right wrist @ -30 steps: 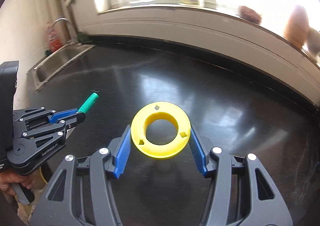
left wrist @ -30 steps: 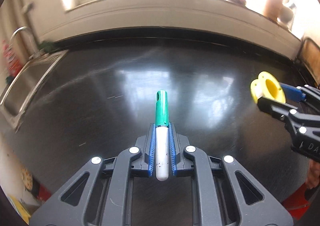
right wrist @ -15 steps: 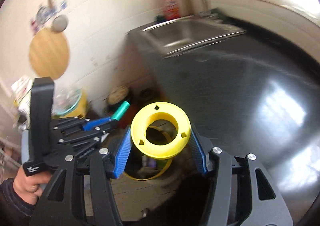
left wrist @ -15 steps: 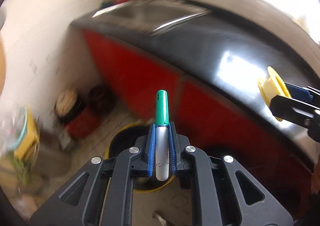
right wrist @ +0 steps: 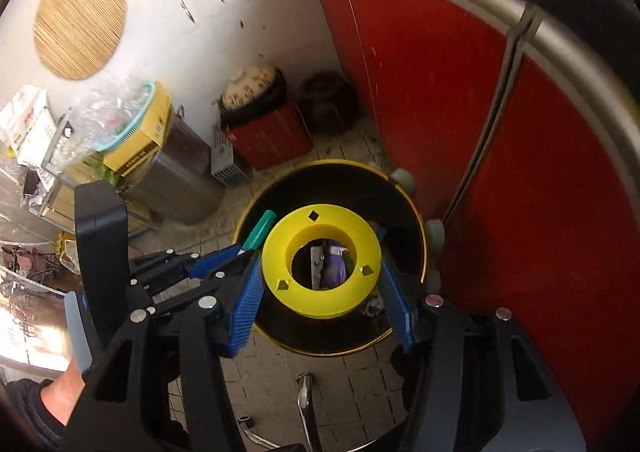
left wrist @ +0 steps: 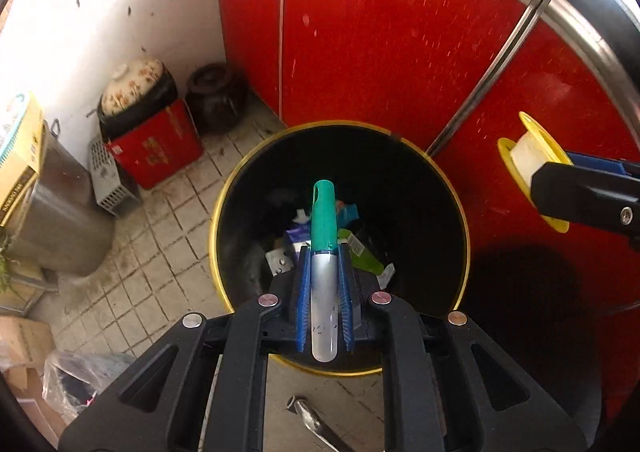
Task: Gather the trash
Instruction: 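Carry marker and tape spool to the bin and open both tools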
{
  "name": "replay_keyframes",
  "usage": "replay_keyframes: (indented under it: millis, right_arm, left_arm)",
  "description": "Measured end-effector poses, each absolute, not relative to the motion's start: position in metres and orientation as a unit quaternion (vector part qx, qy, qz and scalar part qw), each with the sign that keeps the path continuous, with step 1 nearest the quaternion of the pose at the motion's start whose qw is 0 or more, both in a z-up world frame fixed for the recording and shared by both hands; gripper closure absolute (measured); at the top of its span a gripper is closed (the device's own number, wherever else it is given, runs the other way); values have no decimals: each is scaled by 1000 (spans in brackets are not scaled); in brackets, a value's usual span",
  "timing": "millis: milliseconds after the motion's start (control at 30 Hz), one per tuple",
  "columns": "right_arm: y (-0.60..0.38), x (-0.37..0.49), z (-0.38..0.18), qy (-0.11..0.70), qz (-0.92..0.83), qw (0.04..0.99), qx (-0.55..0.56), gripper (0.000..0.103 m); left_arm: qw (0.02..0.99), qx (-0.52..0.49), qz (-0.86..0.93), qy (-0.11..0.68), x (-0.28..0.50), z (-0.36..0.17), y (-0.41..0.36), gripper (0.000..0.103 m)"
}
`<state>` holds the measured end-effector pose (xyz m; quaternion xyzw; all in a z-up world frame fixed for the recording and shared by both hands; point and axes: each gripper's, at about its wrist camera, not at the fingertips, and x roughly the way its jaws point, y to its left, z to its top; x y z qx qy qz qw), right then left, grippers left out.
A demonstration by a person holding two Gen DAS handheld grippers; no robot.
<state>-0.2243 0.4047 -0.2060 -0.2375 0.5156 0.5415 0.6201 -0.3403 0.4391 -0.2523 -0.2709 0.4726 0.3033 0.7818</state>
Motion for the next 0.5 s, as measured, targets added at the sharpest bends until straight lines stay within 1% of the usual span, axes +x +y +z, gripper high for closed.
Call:
replay_keyframes:
  millis: [100,267,300,333,367,400,433,500]
  right_arm:
    - [410,-224,-218,523,536,615,-247,48]
    - [416,-223,-228,523,533,615,-254,48]
    - [417,-222,-230,525,532,613,-255,44]
    - [416,-221,-231,528,529,613,-256,33]
    - [414,-217,-231,528,529,614,-254,25]
    - [412,-215,-229,526,532,615,-250,24]
    - [411,-214,-227,525,533,614,-251,23]
    - [409,-213,-224,525,533,615,-251,23]
  left_arm:
    - [775,-278,301,481,-340,-267,443,90]
    - [773,-282,296,485,-336,-275,449,90]
    - [773,-282,296,485,-336,-275,451,90]
    - [774,-280,298,484,-336,-274,451,82]
    - [771,-277,304,487,-337,-275,453,73]
    - [770,-271,311,487,-337,-273,451,41]
    - [774,-261,321,479,-339,-268,449,23]
    - [781,-251,324,470,-341,-260,446,22]
